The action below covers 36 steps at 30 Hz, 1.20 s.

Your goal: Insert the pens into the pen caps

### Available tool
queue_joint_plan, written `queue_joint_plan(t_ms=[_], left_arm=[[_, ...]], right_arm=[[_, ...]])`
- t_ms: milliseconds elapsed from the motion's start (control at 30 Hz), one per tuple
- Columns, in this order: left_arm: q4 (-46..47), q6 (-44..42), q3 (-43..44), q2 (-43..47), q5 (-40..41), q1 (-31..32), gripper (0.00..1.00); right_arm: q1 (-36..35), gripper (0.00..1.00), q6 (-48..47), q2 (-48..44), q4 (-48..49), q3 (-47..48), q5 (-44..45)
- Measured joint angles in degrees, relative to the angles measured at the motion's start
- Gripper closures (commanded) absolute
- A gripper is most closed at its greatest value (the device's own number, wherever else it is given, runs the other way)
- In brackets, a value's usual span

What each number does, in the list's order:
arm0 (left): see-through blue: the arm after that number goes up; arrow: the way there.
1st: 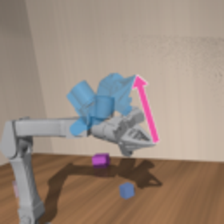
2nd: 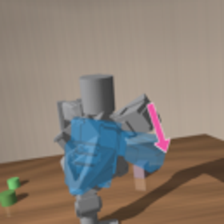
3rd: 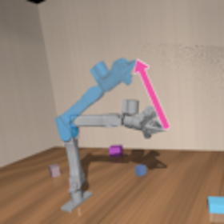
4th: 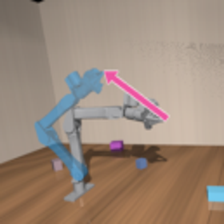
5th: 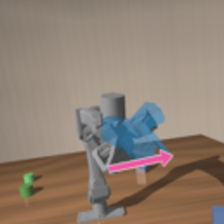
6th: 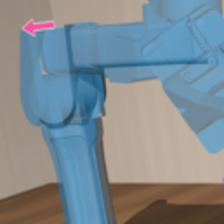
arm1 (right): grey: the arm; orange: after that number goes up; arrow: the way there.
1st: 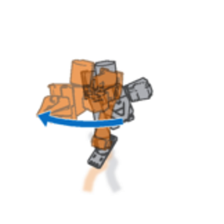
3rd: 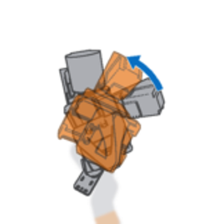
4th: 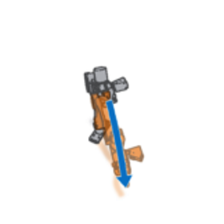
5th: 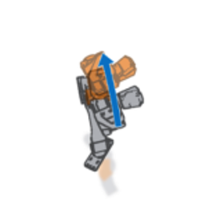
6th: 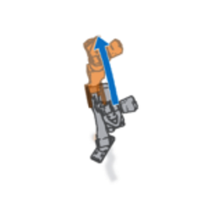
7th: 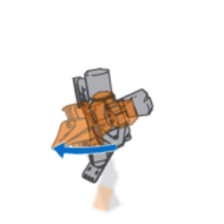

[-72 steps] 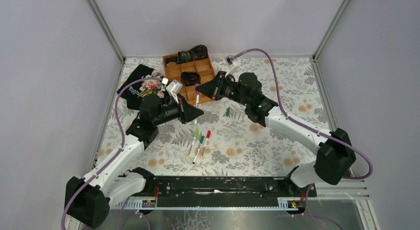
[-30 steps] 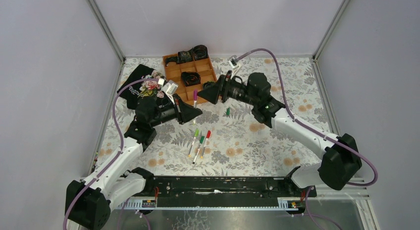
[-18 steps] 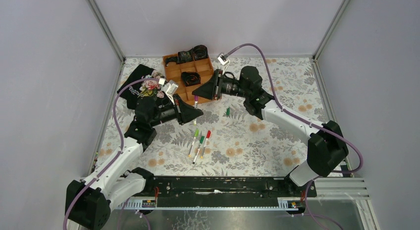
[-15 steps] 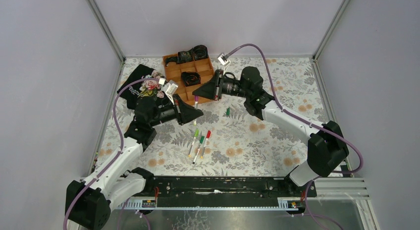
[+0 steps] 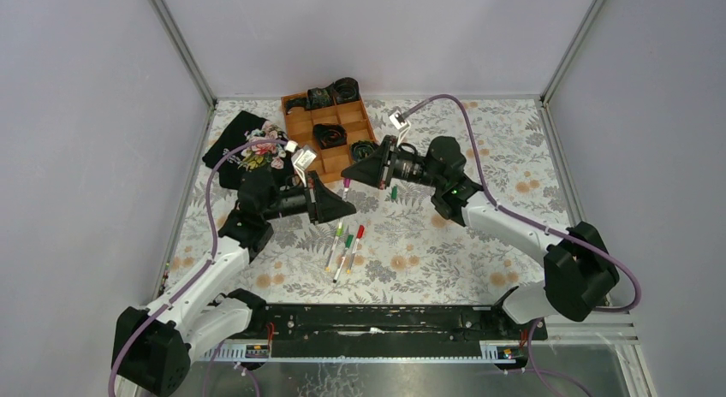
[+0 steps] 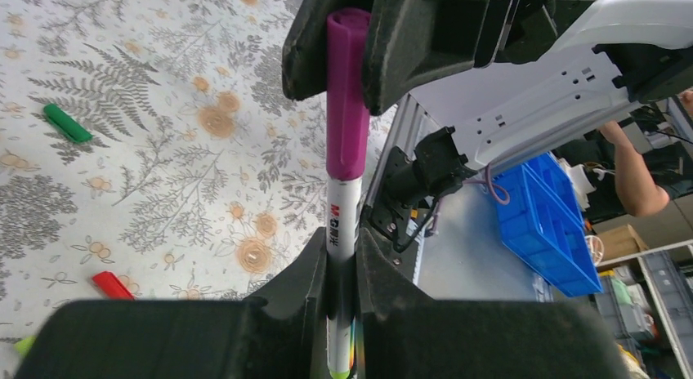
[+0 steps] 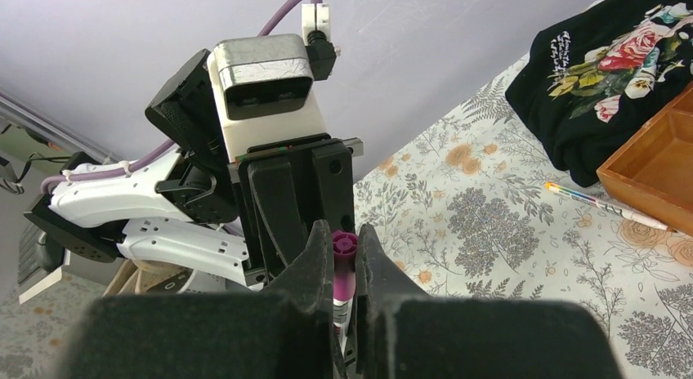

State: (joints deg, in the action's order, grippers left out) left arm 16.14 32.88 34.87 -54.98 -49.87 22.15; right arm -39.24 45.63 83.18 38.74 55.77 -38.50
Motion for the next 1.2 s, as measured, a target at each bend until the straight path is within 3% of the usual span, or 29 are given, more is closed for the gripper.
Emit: queue_joint_plan(t_ms=[267, 600, 933, 1200], left_arm=[[0.35, 4.0, 0.0, -0.02, -5.77, -0.87, 1.0], [7.61, 10.12, -1.14, -0.59, -14.69, -4.09, 1.0], [-7.63, -0.39, 0.87, 0.68, -10.12, -4.33, 1.0], [-14.23, -2.97, 2.01, 0.63, -8.28, -4.33, 1.0]], right_arm=[[-2.51, 1.0, 1.73, -3.37, 4.7, -5.88, 5.29], [-5.27, 1.0, 3.3, -4.0, 7.76, -7.23, 8.28], [-6.75, 1.0, 0.09, -3.69, -6.03, -3.21, 12.68], [-7.85, 1.0, 0.04, -3.26, -6.88, -4.09, 15.41]])
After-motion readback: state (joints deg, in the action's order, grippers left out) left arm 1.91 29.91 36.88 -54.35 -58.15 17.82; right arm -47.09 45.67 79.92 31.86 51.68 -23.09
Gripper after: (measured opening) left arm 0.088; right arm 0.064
